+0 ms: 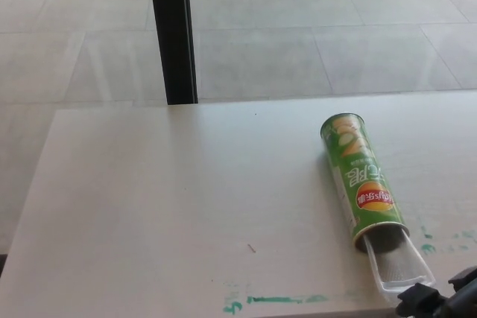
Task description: Use the right hand as a fist to push the chips tray inside its container kept in the middle of the desk
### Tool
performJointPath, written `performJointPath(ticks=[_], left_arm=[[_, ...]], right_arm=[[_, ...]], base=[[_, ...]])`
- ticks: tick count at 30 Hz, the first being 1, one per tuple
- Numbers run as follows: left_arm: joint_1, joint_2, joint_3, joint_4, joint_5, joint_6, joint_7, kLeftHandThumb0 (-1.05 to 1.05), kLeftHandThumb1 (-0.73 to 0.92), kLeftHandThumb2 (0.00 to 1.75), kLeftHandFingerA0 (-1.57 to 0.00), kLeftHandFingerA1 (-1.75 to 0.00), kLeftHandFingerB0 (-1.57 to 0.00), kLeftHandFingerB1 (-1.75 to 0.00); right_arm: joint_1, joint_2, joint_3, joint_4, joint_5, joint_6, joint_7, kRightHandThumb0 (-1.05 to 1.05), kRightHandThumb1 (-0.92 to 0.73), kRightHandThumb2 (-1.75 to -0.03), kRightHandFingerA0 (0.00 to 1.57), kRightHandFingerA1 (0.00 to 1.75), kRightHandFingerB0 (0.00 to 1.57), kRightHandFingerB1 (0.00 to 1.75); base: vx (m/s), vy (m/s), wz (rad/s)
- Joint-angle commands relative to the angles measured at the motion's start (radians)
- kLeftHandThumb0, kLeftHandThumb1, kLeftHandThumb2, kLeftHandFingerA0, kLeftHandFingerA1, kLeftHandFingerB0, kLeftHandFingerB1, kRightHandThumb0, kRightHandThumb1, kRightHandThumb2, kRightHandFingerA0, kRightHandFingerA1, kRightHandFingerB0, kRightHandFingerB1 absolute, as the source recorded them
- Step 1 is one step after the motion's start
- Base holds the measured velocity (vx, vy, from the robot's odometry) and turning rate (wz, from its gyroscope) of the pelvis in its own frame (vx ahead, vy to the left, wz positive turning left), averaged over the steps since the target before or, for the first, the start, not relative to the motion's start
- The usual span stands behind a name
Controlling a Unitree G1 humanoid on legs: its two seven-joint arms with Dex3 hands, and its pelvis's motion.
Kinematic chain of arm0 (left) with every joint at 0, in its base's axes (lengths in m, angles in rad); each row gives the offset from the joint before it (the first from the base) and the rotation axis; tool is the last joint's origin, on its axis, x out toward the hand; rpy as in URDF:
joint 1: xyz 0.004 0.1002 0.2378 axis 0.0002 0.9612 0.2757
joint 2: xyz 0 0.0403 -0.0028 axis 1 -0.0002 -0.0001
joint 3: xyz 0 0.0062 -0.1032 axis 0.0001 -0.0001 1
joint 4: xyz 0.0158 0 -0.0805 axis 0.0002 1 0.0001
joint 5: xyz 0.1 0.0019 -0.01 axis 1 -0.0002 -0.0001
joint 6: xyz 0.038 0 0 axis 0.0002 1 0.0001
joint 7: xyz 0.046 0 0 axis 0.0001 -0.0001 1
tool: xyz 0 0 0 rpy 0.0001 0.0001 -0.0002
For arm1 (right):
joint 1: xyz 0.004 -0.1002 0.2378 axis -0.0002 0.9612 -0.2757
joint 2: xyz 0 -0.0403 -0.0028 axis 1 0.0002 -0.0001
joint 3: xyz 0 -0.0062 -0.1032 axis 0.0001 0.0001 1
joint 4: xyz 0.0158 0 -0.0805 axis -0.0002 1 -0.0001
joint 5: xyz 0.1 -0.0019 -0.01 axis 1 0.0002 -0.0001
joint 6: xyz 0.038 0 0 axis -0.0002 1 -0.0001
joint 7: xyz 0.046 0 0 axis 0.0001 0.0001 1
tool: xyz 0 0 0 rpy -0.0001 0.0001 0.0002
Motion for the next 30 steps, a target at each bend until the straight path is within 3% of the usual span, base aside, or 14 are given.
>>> performJointPath(ticks=[1, 7, 8, 9, 15, 17, 20, 21, 22, 25, 26, 27, 29, 30], left_arm=[[0.007, 0.015, 0.007, -0.001, -0.020, -0.014, -0.011, -0.83, 0.92, 0.69, -0.50, -0.56, -0.33, -0.45], [0.003, 0.019, 0.000, 0.002, -0.012, -0.015, -0.010, -0.84, 0.92, 0.68, -0.52, -0.56, -0.35, -0.45], [0.002, 0.020, -0.003, 0.001, -0.009, -0.015, -0.010, -0.83, 0.74, 1.12, -0.44, -0.62, -0.29, -0.55], [0.004, 0.019, 0.001, -0.003, -0.015, -0.014, -0.012, -0.83, 0.92, 0.68, -0.49, -0.54, -0.33, -0.44], [0.001, 0.018, 0.006, -0.004, -0.019, -0.009, -0.004, -0.83, 0.73, 1.12, -0.49, -0.67, -0.32, -0.57], [-0.003, 0.018, 0.005, 0.000, -0.017, -0.008, -0.003, -0.82, 0.92, 0.69, -0.50, -0.55, -0.32, -0.45], [-0.001, 0.020, 0.001, 0.000, -0.014, -0.013, -0.010, -0.82, 0.92, 0.70, -0.50, -0.56, -0.34, -0.46], [0.004, 0.020, -0.004, -0.002, -0.007, -0.018, -0.003, -0.80, 0.73, 1.12, -0.48, -0.64, -0.31, -0.56], [0.003, 0.018, 0.008, 0.000, -0.021, -0.007, -0.006, -0.84, 0.92, 0.67, -0.53, -0.57, -0.34, -0.45], [0.003, 0.015, 0.005, 0.000, -0.017, -0.012, -0.008, -0.85, 0.92, 0.68, -0.54, -0.57, -0.33, -0.45], [0.005, 0.016, 0.006, -0.003, -0.019, -0.012, -0.010, -0.81, 0.72, 1.11, -0.44, -0.62, -0.28, -0.55], [0.004, 0.016, 0.014, -0.005, -0.027, -0.005, -0.011, -0.84, 0.92, 0.67, -0.51, -0.56, -0.33, -0.46], [0.008, 0.015, 0.017, -0.007, -0.029, -0.013, -0.015, -0.85, 0.92, 0.67, -0.51, -0.57, -0.33, -0.47], [0.010, 0.015, 0.016, -0.009, -0.028, -0.017, -0.018, -0.83, 0.73, 1.11, -0.45, -0.63, -0.29, -0.56]], right_arm=[[-0.025, -0.020, -0.008, 0.004, -0.004, 0.031, 0.006, -0.60, -0.80, -0.66, 0.96, 1.41, 0.57, 0.52], [-0.053, 0.004, 0.019, 0.047, -0.010, 0.052, 0.009, -0.59, -0.78, -0.65, 1.01, 1.38, 0.57, 0.51], [-0.066, 0.009, 0.027, 0.063, -0.015, 0.057, -0.001, -0.60, -0.78, -0.65, 1.01, 1.39, 0.58, 0.51], [-0.076, 0.013, 0.035, 0.076, -0.027, 0.061, -0.016, -0.62, -0.81, -0.67, 1.02, 1.42, 0.59, 0.52], [-0.139, 0.042, 0.066, 0.120, -0.020, 0.089, -0.008, -0.59, -0.64, -1.06, 1.20, 1.30, 0.55, 0.66], [-0.152, 0.045, 0.074, 0.130, -0.029, 0.101, -0.009, -0.59, -0.65, -1.07, 1.20, 1.30, 0.54, 0.66], [-0.162, 0.047, 0.080, 0.136, -0.026, 0.113, 0.004, -0.62, -0.81, -0.67, 1.02, 1.43, 0.54, 0.51], [-0.167, 0.049, 0.083, 0.139, -0.020, 0.114, 0.009, -0.61, -0.81, -0.67, 1.00, 1.44, 0.53, 0.51], [-0.170, 0.052, 0.084, 0.141, -0.016, 0.117, 0.008, -0.61, -0.80, -0.67, 1.00, 1.45, 0.53, 0.51], [-0.169, 0.051, 0.082, 0.143, -0.003, 0.116, 0.005, -0.60, -0.80, -0.66, 0.98, 1.44, 0.53, 0.51], [-0.177, 0.057, 0.086, 0.157, -0.002, 0.122, 0.007, -0.61, -0.80, -0.67, 0.98, 1.44, 0.52, 0.51], [-0.183, 0.060, 0.088, 0.163, 0.000, 0.123, 0.004, -0.60, -0.79, -0.66, 0.98, 1.44, 0.53, 0.51], [-0.184, 0.059, 0.091, 0.160, -0.002, 0.129, 0.014, -0.60, -0.80, -0.66, 0.97, 1.43, 0.52, 0.50], [-0.186, 0.058, 0.091, 0.159, 0.002, 0.131, 0.025, -0.60, -0.82, -0.67, 0.97, 1.43, 0.51, 0.50]], base=[[0.00, 0.000, 0.00], [0.00, 0.000, 0.00], [0.00, 0.000, 0.00], [0.00, 0.000, 0.00], [0.00, 0.000, 0.00], [0.00, 0.000, 0.00], [0.00, 0.000, 0.00], [0.00, 0.000, 0.00], [0.00, 0.000, 0.00], [0.00, 0.000, 0.00], [0.00, 0.000, 0.00], [0.00, 0.000, 0.00], [0.00, 0.000, 0.00], [0.00, 0.000, 0.00]])
